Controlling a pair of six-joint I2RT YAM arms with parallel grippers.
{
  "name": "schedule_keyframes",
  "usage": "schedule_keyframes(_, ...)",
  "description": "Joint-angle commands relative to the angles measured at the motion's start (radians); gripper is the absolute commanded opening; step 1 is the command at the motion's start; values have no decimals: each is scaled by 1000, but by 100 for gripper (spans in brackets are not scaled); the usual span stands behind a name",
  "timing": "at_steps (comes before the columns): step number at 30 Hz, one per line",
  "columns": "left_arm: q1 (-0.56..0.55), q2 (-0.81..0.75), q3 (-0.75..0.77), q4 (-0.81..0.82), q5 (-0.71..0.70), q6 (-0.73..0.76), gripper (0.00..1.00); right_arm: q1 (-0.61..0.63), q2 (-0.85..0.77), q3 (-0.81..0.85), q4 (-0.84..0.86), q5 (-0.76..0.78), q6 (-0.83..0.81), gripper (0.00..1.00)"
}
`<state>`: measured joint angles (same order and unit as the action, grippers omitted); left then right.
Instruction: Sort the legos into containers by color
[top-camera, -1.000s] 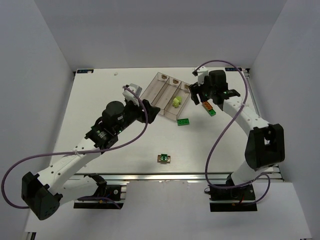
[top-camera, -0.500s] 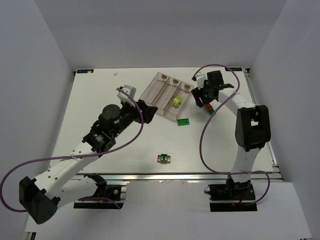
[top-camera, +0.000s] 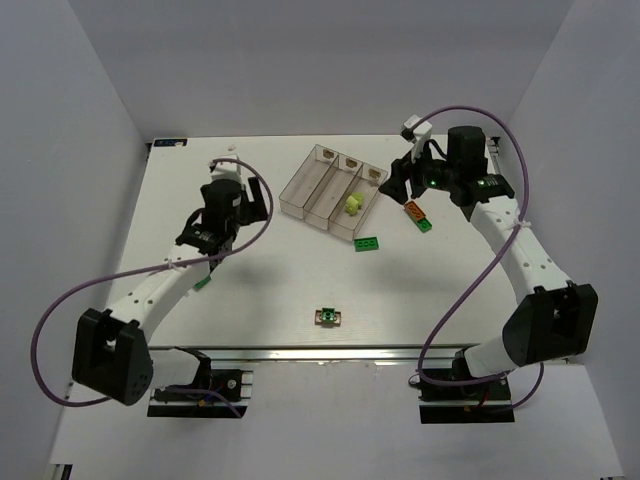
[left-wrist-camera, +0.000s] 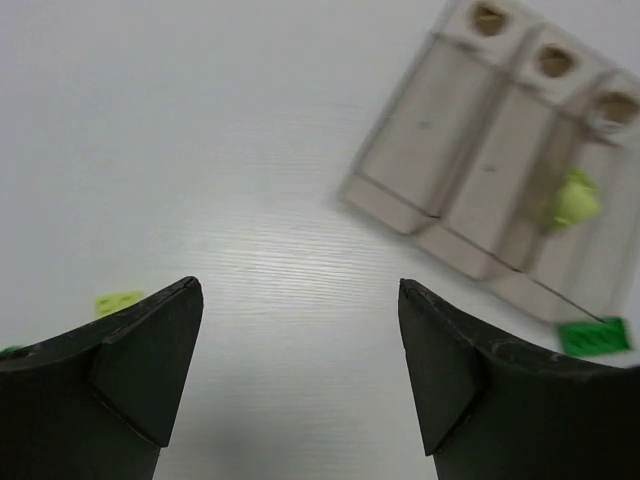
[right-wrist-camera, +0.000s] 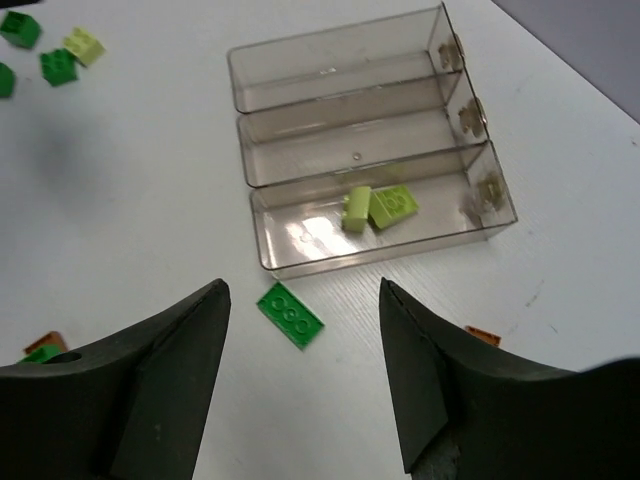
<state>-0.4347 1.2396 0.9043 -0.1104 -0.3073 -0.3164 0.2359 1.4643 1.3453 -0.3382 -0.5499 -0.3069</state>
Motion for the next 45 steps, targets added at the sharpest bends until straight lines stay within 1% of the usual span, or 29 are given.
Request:
schedule_keyframes(1, 97, 35, 73, -95, -24, 9, 89, 2, -34, 5, -1, -111, 72, 66)
schedule_keyframes(4, 102, 89, 93, -138, -90, 66, 91, 3, -53, 31, -44, -177, 110, 61)
schedule_keyframes(7, 102, 145, 97, -153, -130, 109, 91, 11, -53, 66, -94, -246, 158, 50)
schedule_keyframes(8, 102, 162, 111, -179, -144, 117, 91, 17, -55, 64, -120, -252, 170, 43)
schedule_keyframes(10, 103, 213, 122, -195, -183, 137, 91, 42, -64, 49, -145, -260, 170, 35)
schedule_keyframes(11, 108, 227, 130, -207, -188, 138, 91, 51, -70, 20, -153, -255, 170, 28)
schedule_keyframes(13, 128, 254, 134, -216, -188, 142, 90, 71, -94, -21, -148, -245, 170, 22)
schedule_keyframes(14, 137, 259, 136, -218, -188, 143, 87, 75, -104, -43, -133, -243, 172, 22)
schedule_keyframes(16, 180, 262, 134, -218, -185, 140, 85, 83, -134, -106, -110, -240, 180, 23)
schedule_keyframes(19, 243, 270, 127, -203, -127, 131, 81, 83, -166, -188, -50, -231, 166, 30)
schedule_keyframes(22, 277, 320, 146, -218, -56, 128, 76, 83, -179, -251, -9, -240, 123, 34)
schedule_keyframes(23, 283, 354, 153, -230, -23, 128, 75, 82, -179, -258, -12, -239, 114, 34)
schedule_keyframes(24, 295, 371, 159, -238, -7, 129, 72, 82, -177, -262, -13, -237, 109, 34)
schedule_keyframes(26, 310, 408, 177, -261, 16, 131, 71, 82, -179, -270, -16, -254, 100, 34)
schedule_keyframes(34, 329, 435, 173, -267, 30, 135, 71, 83, -214, -308, 22, -254, 88, 36)
schedule_keyframes(45, 333, 486, 177, -290, 28, 145, 71, 83, -208, -321, 31, -236, 74, 38)
